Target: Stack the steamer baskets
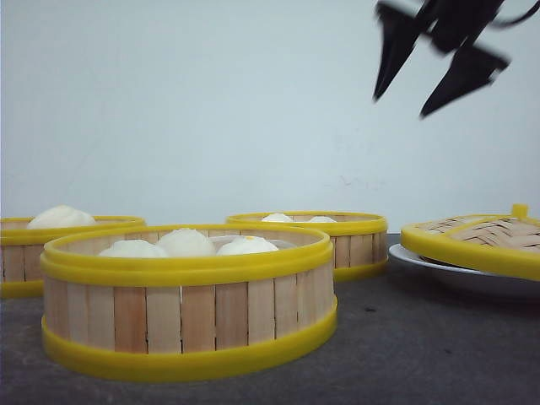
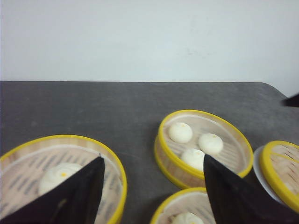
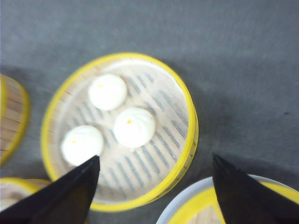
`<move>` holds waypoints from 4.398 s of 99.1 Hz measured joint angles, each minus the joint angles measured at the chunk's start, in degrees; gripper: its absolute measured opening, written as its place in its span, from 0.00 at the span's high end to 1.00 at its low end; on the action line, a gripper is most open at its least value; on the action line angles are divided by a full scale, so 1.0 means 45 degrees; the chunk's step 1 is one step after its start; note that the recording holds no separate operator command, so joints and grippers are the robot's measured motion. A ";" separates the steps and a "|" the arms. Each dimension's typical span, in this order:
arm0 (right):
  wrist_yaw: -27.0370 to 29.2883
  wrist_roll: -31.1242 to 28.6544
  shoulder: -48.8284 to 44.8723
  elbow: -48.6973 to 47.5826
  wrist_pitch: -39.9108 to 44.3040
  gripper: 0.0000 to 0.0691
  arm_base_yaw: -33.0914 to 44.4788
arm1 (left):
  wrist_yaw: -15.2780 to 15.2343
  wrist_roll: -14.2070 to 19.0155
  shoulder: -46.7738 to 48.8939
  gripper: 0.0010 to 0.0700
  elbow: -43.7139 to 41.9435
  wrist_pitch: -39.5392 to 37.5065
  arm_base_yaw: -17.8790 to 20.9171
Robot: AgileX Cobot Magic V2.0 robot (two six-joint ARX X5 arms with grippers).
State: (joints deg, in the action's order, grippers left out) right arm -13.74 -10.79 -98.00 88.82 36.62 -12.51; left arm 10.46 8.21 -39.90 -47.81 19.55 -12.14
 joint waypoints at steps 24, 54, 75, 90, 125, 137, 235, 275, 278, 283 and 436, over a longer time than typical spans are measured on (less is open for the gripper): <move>0.1321 0.0000 -0.3070 0.1438 0.0151 0.37 -0.0277 | 0.0000 0.0039 0.0000 0.43 0.0000 0.0267 -0.0432; 0.1817 -0.0049 -0.4600 0.1506 -0.0257 0.50 -0.0461 | 0.0000 0.0039 0.0024 0.44 0.0000 0.0549 -0.0525; 0.2084 -0.0141 -0.4857 0.1506 -0.0330 0.75 -0.0471 | 0.0000 0.0039 0.0024 0.44 0.0000 0.0578 -0.0525; 0.2259 -0.0529 -0.4857 0.1540 -0.0427 0.91 -0.0491 | 0.0000 0.0039 0.0024 0.44 0.0000 0.0602 -0.0525; 0.2497 -0.1146 -0.4881 0.1593 -0.0699 0.96 -0.0549 | 0.0000 -0.0010 0.0024 0.44 0.0000 0.0840 -0.0529; 0.2443 -0.1195 -0.4877 0.2050 -0.0471 0.96 -0.0461 | 0.0000 -0.0078 0.0039 0.44 0.0000 0.1064 -0.0529; 0.0529 0.1579 0.0641 0.3619 0.4449 0.96 -0.4070 | 0.0005 -0.0253 0.3400 0.44 0.0000 0.3458 -0.0534; 0.1370 0.2001 -0.0306 0.1277 0.3235 0.96 -0.5411 | 0.0000 -0.0253 0.3492 0.44 0.0000 0.3891 -0.0534; 0.1384 0.2011 -0.0306 0.0996 0.2919 0.96 -0.5391 | 0.0000 -0.0253 0.3492 0.44 0.0000 0.3915 -0.0534; 0.1384 0.2001 -0.0301 0.0534 0.2399 0.96 -0.5367 | 0.0000 -0.0253 0.3492 0.44 0.0000 0.3905 -0.0534; 0.1549 0.1642 -0.0743 -0.1632 0.0165 0.61 -0.4954 | 0.0000 -0.0282 0.3492 0.44 0.0000 0.3905 -0.0534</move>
State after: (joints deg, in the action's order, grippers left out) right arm -6.76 -3.40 -101.34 81.47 37.36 -34.81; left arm 10.46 6.94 -24.18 -47.81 37.12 -14.55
